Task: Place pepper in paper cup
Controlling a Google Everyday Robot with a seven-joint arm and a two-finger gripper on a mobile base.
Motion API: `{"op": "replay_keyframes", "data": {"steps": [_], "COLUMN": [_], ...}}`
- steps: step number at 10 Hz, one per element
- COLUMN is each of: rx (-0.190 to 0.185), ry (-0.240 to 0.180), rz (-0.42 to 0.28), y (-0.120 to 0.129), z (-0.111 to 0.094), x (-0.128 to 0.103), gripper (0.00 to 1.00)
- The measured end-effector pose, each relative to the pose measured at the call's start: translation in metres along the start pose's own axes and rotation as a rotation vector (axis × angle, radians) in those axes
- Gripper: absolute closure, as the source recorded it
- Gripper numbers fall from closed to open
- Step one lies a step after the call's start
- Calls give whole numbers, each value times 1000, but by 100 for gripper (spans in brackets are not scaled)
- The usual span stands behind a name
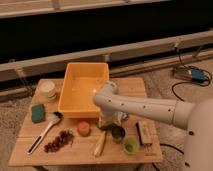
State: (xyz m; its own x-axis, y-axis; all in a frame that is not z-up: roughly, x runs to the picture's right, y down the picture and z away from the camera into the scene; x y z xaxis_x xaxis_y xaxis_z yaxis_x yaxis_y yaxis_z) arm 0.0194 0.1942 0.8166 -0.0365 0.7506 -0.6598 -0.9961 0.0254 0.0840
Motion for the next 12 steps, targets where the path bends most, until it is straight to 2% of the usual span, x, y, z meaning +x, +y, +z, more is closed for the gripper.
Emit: {"op": "replay_keyframes", "data": {"steps": [3, 4, 6, 8, 9, 11, 12], "rx": [18, 17, 8, -13, -23, -29, -30], "ry": [-5, -6, -6, 4, 6, 11, 13], "rz": [69, 115, 168, 187, 192, 197, 195], "y": [-5, -8, -10, -15, -15, -17, -15], "z": [4, 7, 10, 16, 19, 22, 22], "x": [-3, -3, -3, -2, -1, -1, 0], "gripper": [30, 30, 30, 31, 36, 59, 67]}}
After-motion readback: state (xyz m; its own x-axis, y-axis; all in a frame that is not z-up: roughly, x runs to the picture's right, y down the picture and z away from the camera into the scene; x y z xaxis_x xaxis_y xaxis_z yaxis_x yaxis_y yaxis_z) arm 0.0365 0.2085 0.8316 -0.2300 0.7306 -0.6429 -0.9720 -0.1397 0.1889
